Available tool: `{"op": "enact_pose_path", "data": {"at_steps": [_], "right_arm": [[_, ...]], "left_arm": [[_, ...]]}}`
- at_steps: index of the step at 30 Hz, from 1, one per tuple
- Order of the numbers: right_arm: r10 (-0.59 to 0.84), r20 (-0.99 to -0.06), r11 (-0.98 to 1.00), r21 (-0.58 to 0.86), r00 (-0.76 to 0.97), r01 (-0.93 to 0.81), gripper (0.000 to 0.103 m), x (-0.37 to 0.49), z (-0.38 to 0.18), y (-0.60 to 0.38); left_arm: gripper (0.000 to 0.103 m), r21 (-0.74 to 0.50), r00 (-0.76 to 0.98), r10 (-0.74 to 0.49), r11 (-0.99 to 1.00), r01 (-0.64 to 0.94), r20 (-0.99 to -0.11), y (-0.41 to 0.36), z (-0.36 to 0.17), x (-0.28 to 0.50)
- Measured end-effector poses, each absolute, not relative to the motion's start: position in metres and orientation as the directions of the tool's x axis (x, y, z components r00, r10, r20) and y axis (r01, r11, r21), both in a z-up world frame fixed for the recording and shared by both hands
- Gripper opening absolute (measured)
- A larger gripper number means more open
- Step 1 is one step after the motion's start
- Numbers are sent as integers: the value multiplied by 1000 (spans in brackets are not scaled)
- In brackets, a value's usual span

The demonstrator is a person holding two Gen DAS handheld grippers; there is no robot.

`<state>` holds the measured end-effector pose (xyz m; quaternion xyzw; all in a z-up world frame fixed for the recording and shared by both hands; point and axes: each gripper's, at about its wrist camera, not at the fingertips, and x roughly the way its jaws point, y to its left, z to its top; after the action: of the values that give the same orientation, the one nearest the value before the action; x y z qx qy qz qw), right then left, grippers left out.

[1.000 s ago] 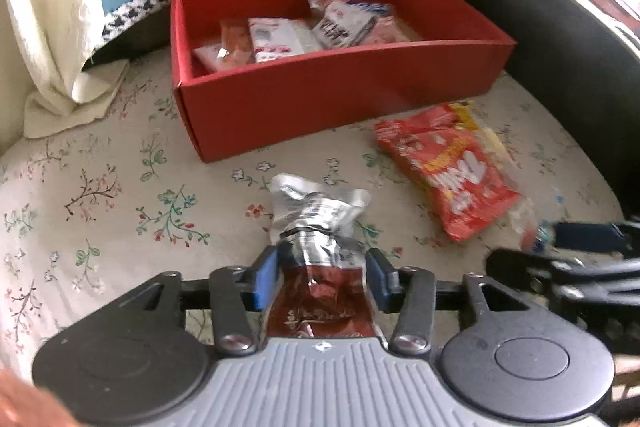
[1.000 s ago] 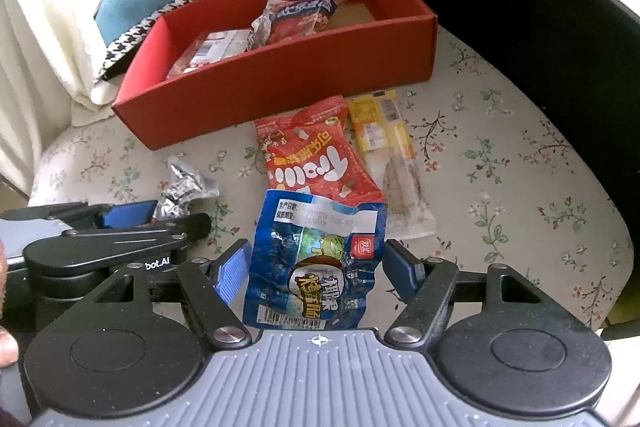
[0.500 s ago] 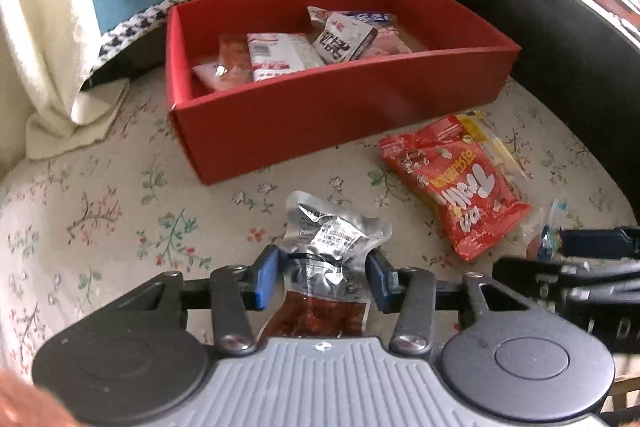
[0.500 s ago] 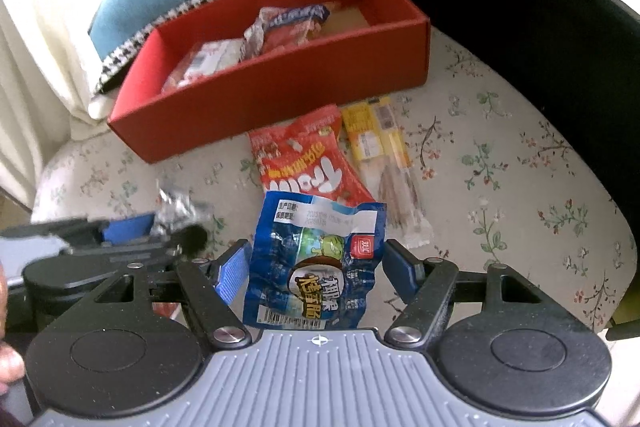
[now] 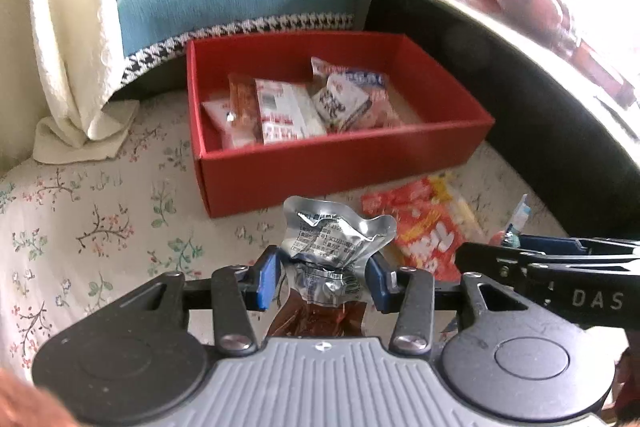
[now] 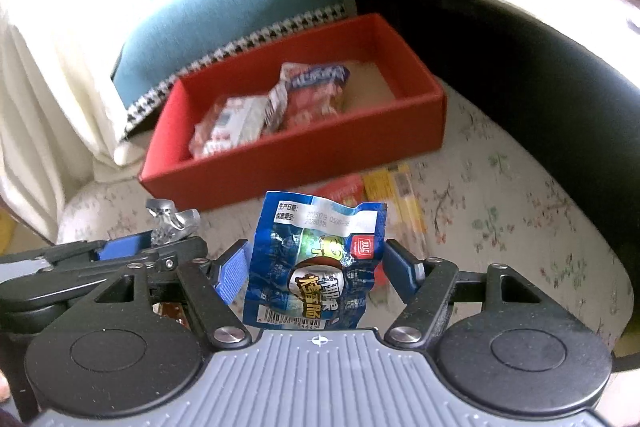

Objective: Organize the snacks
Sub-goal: 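Lift both held packets and carry them over the red box, then lower both packets into the red box and open both tools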

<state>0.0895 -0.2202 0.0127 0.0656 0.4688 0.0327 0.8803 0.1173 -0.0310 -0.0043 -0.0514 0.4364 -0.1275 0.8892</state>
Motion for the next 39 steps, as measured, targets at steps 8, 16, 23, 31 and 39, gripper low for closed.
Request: {"op": "enact_pose_path", "data": {"at_steps": [8,16,23,31,39], "right_arm": [[150,-779,985,171,609,-24,77,114,37,-210],[158,-758,983,179,633,-31,77,153,45,-205],[154,-753,984,172,639,-34,77,186,44,-203],[157,-756,983,180,636,-29,77,221,38,-202],[150,-776,984,175,612,-19,77,238,24,-198]], "left_arm": [[38,-247,654,-295,954,168,-697,-26,22,130],[38,-279,706,-275,954,114,-653,-17,38,161],[38,-276,725,-251,957,87,-642,-17,38,192],[38,-268,744,-215,962,50,-633,-17,37,223],[38,-248,730,-181,969,17,-659,-18,25,242]]}}
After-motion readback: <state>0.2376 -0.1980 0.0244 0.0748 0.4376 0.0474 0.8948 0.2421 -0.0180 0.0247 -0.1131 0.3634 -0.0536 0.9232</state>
